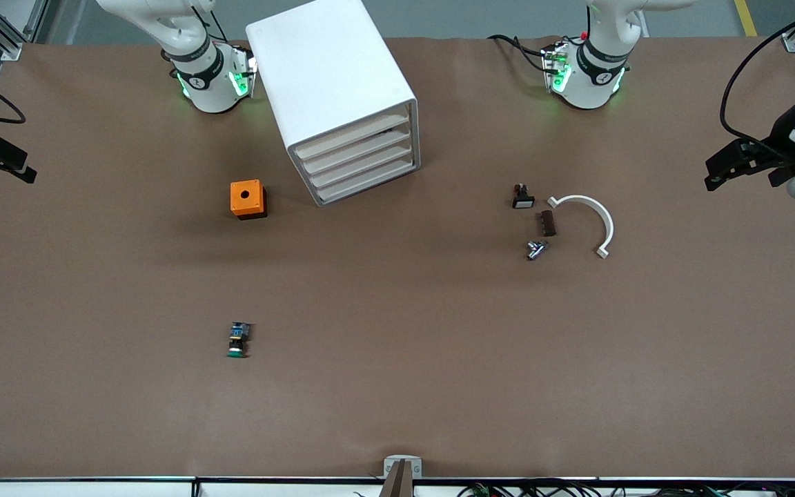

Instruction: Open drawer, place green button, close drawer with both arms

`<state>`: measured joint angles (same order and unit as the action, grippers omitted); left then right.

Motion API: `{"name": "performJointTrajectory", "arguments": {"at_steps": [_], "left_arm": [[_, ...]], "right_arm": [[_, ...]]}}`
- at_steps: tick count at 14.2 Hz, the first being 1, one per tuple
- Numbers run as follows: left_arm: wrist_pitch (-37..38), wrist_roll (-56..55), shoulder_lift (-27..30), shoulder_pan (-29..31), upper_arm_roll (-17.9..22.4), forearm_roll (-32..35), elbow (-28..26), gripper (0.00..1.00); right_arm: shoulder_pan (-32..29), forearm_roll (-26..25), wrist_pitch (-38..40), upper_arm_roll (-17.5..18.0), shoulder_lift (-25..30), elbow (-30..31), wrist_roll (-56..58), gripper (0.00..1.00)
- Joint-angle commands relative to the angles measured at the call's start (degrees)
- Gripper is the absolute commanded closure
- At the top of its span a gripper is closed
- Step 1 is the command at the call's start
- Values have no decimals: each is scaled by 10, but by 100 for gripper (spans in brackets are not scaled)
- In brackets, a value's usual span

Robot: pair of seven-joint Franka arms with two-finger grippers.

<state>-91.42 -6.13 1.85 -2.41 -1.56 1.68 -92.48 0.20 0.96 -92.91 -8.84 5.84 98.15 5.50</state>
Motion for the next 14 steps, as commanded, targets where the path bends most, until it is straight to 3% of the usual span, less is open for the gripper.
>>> {"name": "performJointTrajectory", "arguments": {"at_steps": [1,10,14], "left_arm": [[17,3,-6,4,-2,-10,13,0],[34,5,-18,25,5,-18,17,0],[33,9,-41,50,7,-54,18,0]], "right_arm": [[2,-1,4,-2,10,5,-5,0],[2,-3,9,-2,1,-24,-6,0],[2,-4,14,-2,-4,-24,-5,0]]}}
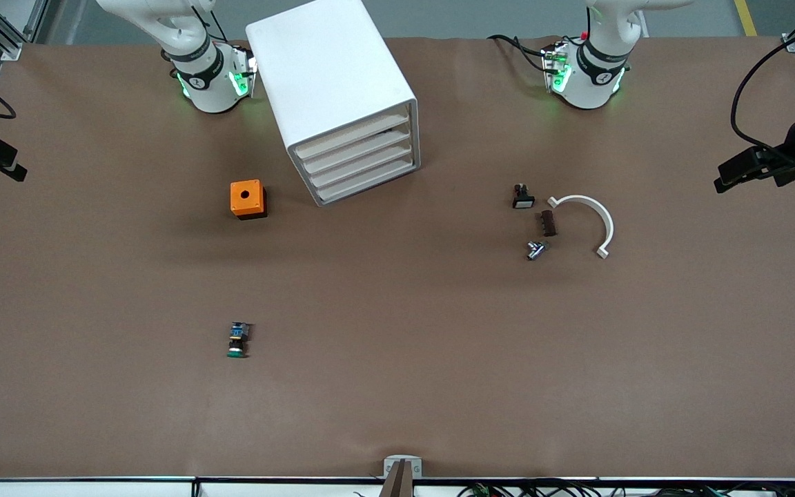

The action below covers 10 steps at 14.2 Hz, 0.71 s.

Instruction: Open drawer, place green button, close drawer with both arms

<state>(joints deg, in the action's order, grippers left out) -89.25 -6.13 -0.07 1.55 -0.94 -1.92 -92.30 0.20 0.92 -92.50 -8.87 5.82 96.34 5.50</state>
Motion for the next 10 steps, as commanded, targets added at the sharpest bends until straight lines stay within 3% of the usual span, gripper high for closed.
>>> {"name": "performJointTrajectory", "arguments": {"at_steps": [1,3,6,10], "left_arm": [[11,9,-35,9,0,-18,16,0],[10,9,-59,5,0,-17,16,0],[11,-1,-100,-2,-6,-30,15,0],[6,-68,-159,-53,-7,-79,29,0]], "right_arm": [[2,-3,10,-2,-11,-5,-8,0],[1,-3,14,-2,-25,-5,-6,0],[-4,1,7,-3,-98,-19,-3,0],[-10,0,-14,-3,-148,-25,-6,0]]}}
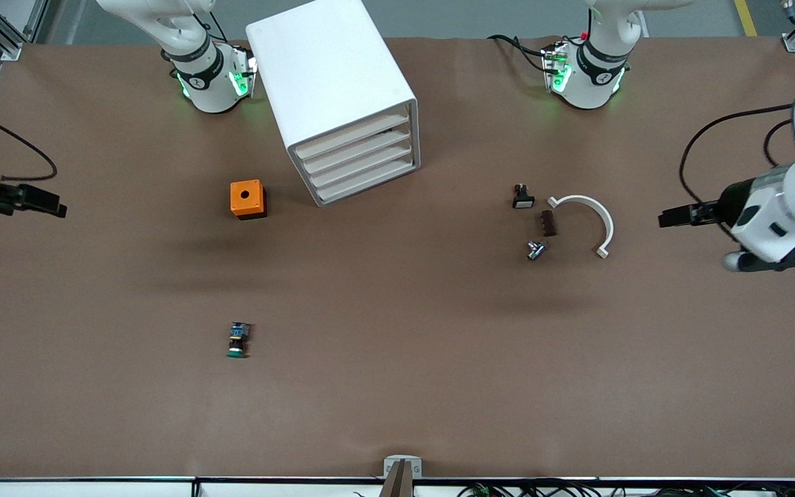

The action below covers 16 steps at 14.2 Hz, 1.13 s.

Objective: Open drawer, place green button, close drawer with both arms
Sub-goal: 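Grasp the green button with the right gripper while the left gripper reaches the drawer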

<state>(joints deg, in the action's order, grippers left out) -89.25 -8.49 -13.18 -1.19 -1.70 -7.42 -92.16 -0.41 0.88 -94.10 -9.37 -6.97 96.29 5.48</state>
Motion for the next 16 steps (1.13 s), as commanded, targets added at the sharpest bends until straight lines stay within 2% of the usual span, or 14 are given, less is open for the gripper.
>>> {"name": "performJointTrajectory", "arguments": {"at_steps": [1,5,9,14,16], "left_arm": [[6,-88,-45,-39,-1,-37,43,0],[6,-333,-83,-108,-3,-112,94,0],[2,-574,-158,-158,-7,-211,147,0],[-17,-797,-244,-207,-8,-311,160,0],[-17,-864,-275,-213,-25,-343,160,0]], "right_arm": [[2,4,-14,3,-22,-23,-13,0],[61,10,-96,5,-73,-17,-66,0],[105,62,-194,5,-145,-19,-115,0],[147,74,-322,5,-243,-25,-129,0],[163,72,-340,5,-268,-32,-182,0]]}}
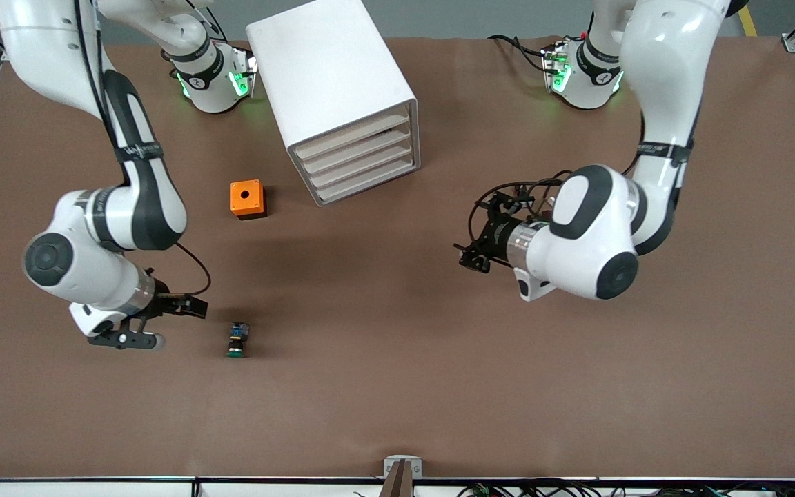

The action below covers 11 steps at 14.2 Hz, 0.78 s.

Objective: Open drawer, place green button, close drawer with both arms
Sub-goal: 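Grasp the green button with the right gripper while the left gripper reaches the drawer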

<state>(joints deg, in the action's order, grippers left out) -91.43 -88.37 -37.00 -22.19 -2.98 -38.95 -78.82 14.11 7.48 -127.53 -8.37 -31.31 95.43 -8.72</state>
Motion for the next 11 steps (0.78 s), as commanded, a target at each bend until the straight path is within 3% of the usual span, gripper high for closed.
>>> {"name": "performJointTrajectory", "arguments": {"at_steps": [1,7,11], "left_arm": [[5,-99,-52,-3,-28,-38,26,0],[17,-288,-130,15,-94,-94,24,0],[18,-360,-184,15,-115,-123,24,1]], "right_arm": [[28,8,-11,-5,-39,-32,-48,0],[50,32,-61,-4,-74,-30,-55,0],[55,32,-87,-4,-96,-31,-55,0]]}}
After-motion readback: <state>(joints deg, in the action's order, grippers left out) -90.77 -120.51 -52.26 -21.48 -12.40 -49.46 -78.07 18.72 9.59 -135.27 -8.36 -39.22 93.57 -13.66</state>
